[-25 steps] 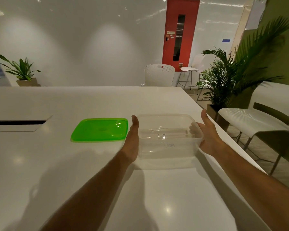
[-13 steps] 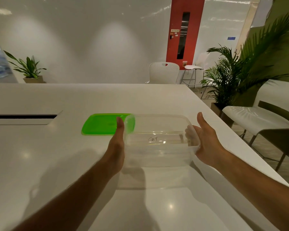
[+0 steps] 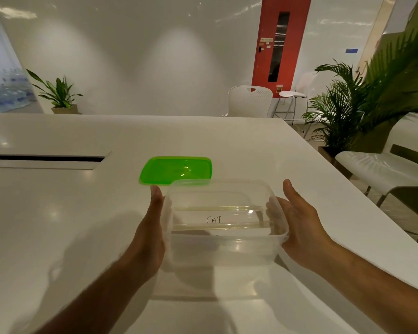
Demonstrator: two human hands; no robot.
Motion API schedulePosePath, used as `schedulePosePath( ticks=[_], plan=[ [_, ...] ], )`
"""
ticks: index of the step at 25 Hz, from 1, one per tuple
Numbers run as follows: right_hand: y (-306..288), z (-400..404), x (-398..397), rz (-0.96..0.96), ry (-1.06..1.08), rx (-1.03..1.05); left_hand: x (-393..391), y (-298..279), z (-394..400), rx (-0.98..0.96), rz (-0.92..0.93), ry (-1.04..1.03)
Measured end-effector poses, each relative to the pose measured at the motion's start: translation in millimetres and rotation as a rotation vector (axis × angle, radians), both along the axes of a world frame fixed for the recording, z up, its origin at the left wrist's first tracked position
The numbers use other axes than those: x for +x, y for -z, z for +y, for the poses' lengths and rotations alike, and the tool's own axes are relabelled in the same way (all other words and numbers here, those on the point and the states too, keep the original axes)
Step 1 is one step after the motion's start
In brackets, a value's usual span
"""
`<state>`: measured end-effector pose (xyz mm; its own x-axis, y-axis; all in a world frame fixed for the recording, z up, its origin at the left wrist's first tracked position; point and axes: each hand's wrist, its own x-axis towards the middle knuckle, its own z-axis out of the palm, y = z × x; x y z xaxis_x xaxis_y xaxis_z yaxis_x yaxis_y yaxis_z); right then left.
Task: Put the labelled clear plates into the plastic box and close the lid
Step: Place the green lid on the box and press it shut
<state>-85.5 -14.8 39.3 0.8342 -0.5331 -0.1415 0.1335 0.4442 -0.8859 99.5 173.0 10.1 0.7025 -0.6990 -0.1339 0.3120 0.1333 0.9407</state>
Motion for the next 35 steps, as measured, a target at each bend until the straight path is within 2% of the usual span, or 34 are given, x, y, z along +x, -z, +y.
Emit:
schedulePosePath(
  ticks=[4, 13, 16, 19, 23, 26, 31, 35],
  plan=[
    [0.2, 12.9, 1.3, 0.001, 0.006, -0.027, -2.9, 4.0, 7.5, 0.023, 0.022, -0.037],
    [0.6, 19.9, -2.7, 0.041, 0.067, -0.074, 1.5, 9.8, 20.0, 0.014, 0.030, 0.020],
    [3.3, 13.0, -3.7, 0.070, 0.072, -0.094, 6.5, 7.7, 21.4, 0.000, -0.039, 0.038],
    [3.0, -1.7, -0.9, 0.129, 0.156, -0.134, 22.2, 3.2, 19.7, 0.051, -0.062, -0.059],
    [-10.8, -28.8, 23.3, 0.155, 0.226, -0.198, 53.4, -7.2, 15.1, 0.115, -0.216, -0.161],
    [-22.7, -52.8, 53.1, 0.192, 0.212, -0.240, 76.6, -12.7, 4.4, 0.188, -0.336, -0.245],
    [-31.7, -77.1, 103.8, 0.236, 0.133, -0.283, 117.0, -9.1, -16.7, 0.358, -0.479, -0.275],
    [-27.6, -89.2, 140.9, 0.263, 0.060, -0.272, 140.8, -12.5, -34.4, 0.355, -0.472, -0.271]
  ],
)
